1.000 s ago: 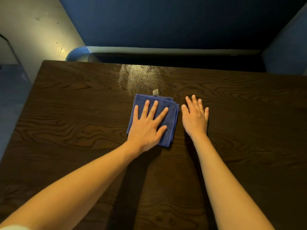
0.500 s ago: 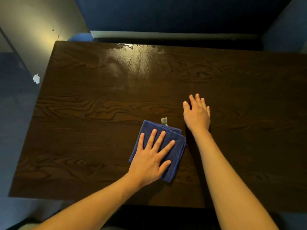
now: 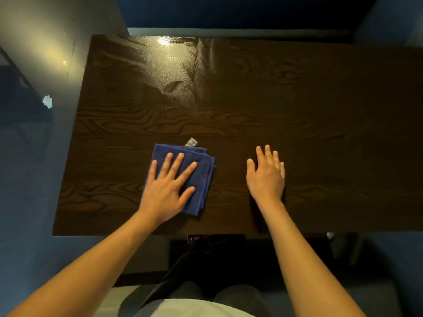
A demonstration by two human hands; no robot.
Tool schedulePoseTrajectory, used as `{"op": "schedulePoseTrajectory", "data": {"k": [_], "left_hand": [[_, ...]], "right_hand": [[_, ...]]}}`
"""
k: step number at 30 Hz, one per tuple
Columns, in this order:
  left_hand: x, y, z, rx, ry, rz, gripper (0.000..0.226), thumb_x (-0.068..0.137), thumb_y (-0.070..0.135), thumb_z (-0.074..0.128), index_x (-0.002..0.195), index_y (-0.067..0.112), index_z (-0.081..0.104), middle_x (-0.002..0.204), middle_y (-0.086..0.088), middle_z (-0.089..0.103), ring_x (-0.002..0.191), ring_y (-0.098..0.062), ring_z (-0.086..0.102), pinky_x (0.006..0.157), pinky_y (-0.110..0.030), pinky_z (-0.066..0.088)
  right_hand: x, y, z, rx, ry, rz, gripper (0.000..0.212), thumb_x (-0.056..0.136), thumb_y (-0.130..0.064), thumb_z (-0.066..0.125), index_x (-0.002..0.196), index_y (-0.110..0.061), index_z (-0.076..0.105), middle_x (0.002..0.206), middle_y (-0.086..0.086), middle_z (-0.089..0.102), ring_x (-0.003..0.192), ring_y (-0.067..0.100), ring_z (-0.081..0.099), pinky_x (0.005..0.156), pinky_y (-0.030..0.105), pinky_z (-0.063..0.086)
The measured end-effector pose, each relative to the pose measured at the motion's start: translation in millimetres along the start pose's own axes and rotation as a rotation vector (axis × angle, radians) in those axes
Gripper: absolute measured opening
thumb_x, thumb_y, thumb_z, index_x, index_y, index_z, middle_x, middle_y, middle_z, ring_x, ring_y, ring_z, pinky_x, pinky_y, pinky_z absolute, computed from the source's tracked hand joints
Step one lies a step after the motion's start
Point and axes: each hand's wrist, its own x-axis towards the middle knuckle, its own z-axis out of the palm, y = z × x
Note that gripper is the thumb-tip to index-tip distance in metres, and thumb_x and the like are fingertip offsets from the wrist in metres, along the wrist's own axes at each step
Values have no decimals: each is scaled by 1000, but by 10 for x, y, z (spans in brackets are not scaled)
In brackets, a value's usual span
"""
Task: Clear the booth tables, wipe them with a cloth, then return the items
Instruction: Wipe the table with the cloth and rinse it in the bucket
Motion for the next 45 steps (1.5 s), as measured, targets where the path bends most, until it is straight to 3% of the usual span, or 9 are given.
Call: {"op": "schedulePoseTrajectory", "data": {"k": [4, 8, 17, 21, 28, 32, 37, 41, 45], "left_hand": [[-159, -560, -37, -3, 26, -159, 69, 97, 64, 23, 160, 36, 18, 168, -5, 15, 155, -29, 6, 121, -58, 6], [-270, -554, 10, -23, 51, -238, 70, 99, 65, 17, 161, 35, 11, 169, -6, 9, 156, -30, 0, 122, -58, 0], [-407, 237, 172, -57, 49, -208, 75, 97, 68, 18, 161, 33, 3, 169, -9, 1, 155, -36, -8, 121, -65, 1], [-284, 677, 235, -74, 34, -114, 76, 97, 69, 20, 162, 33, 4, 169, -9, -1, 154, -37, -11, 119, -67, -1], [-49, 1695, 315, -65, 13, -36, 76, 96, 64, 29, 161, 26, 15, 167, -16, 9, 153, -44, 0, 117, -71, -1], [83, 2070, 345, -60, -8, -53, 76, 98, 63, 27, 162, 26, 12, 167, -16, 2, 154, -42, -4, 117, -68, -9], [404, 2458, 307, -87, -16, -86, 74, 97, 62, 21, 160, 26, 8, 167, -15, 4, 154, -43, -1, 117, -69, -4], [853, 2798, 246, -94, -66, -132, 72, 96, 63, 11, 157, 30, -11, 165, -12, -16, 152, -41, -18, 116, -68, -11], [1281, 3099, 168, -57, -61, -179, 73, 96, 63, 7, 160, 30, -8, 167, -12, -15, 152, -40, -19, 117, -69, -8]], "right_hand": [[-199, -57, 103, -5, 3, -16, 55, 106, -46, 33, 157, -25, 27, 166, -1, 17, 154, 20, 9, 125, 42, 8], [-385, -79, 191, 14, 18, -23, 54, 106, -44, 33, 157, -25, 28, 166, -1, 18, 154, 20, 9, 125, 42, 7], [-641, 80, 311, 107, 57, -83, 48, 107, -38, 36, 152, -23, 39, 163, -1, 28, 153, 17, 15, 124, 38, 4], [-577, 385, 204, 113, 103, -17, 46, 106, -36, 38, 150, -22, 43, 162, 1, 31, 153, 19, 17, 124, 41, 4], [-282, 878, -59, 153, 160, 139, 46, 107, -33, 37, 150, -17, 43, 162, 4, 30, 153, 21, 16, 124, 41, 8], [-107, 1054, -193, 156, 171, 125, 46, 107, -33, 38, 149, -17, 45, 161, 5, 32, 153, 23, 18, 123, 41, 7], [135, 1449, -417, 130, 161, 113, 46, 106, -34, 38, 149, -18, 45, 162, 5, 31, 153, 22, 17, 124, 40, 6], [319, 1813, -556, 58, 140, 92, 47, 105, -36, 40, 150, -22, 43, 162, 3, 30, 153, 22, 17, 124, 41, 5], [555, 2084, -697, 30, 117, 29, 48, 104, -37, 44, 150, -24, 43, 162, 4, 31, 153, 22, 18, 124, 42, 7]]}}
